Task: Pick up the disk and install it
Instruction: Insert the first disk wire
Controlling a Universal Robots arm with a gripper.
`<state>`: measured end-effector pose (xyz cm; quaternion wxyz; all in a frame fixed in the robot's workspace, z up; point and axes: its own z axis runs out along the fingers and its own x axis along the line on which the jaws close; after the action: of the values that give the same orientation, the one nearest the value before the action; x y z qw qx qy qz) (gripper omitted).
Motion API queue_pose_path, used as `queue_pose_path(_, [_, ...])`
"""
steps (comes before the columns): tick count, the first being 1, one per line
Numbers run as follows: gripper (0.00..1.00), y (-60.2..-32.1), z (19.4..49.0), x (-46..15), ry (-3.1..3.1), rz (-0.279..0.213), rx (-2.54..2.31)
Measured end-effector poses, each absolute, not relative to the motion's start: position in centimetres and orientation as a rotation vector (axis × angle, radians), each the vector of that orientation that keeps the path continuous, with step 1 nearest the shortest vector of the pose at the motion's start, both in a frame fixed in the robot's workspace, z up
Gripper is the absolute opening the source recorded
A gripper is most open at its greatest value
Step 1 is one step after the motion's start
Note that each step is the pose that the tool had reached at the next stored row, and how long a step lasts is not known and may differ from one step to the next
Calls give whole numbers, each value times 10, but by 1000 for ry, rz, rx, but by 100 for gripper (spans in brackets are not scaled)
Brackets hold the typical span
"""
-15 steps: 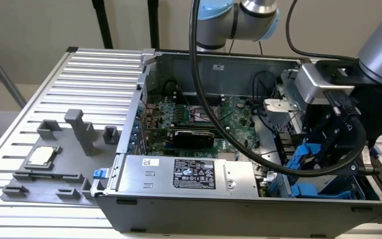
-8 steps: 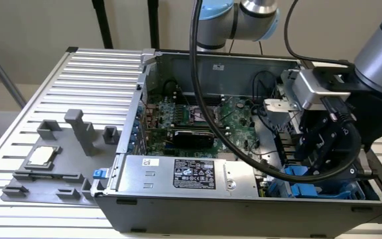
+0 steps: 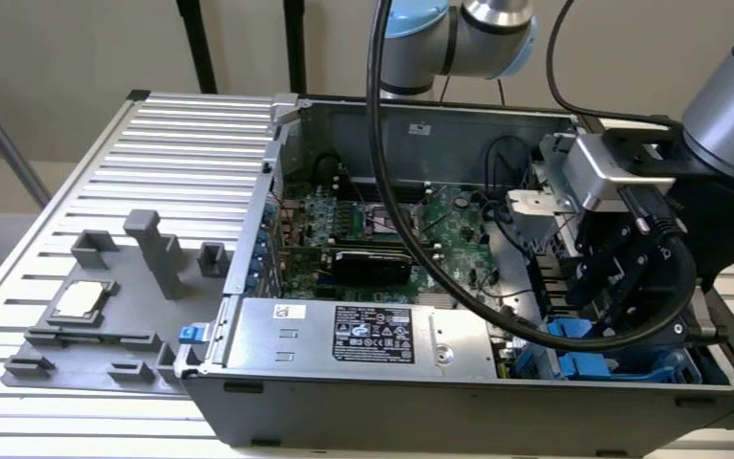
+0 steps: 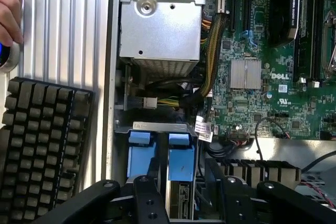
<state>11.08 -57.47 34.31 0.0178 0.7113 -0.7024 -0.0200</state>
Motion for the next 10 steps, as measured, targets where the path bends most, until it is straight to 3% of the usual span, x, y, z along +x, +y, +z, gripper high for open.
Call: queue_pose_path(10, [100, -575, 343, 111, -2182, -62, 2210])
